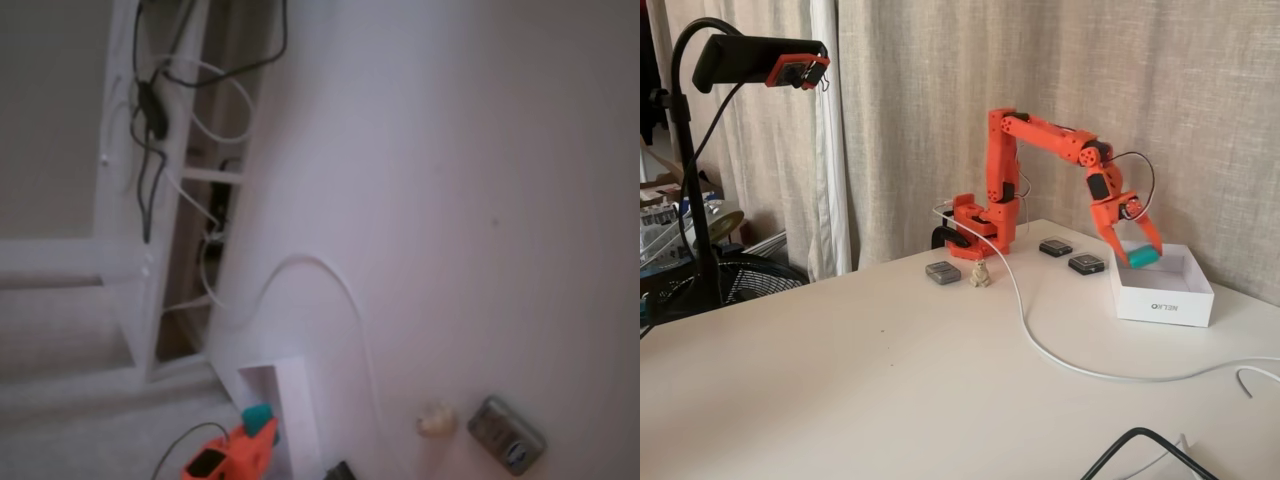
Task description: Grasp the green cube and put it in the bin.
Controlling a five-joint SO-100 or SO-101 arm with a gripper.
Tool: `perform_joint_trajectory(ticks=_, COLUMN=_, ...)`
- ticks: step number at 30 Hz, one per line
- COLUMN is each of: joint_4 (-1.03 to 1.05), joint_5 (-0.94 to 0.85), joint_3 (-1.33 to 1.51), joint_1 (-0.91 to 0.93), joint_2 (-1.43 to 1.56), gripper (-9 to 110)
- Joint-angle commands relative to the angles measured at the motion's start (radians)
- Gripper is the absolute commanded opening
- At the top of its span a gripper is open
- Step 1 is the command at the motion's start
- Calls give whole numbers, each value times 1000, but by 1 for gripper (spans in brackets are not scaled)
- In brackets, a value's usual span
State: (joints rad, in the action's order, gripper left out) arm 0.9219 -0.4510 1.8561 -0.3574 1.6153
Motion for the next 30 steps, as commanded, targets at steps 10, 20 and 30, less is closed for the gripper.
perform_joint_trajectory(ticks=10, joint_4=-55, joint_5=-5, joint_3=11, joint_1=12, joint_2=0, gripper=34)
perform_joint_trajectory(ticks=20, joint_4=-150, joint_5=-8, joint_3=34, joint_1=15, joint_2=64, gripper=39)
perform_joint_trajectory(ticks=30, joint_4=-213, joint_5=54, joint_3=132, joint_1=37, joint_2=422, gripper=39)
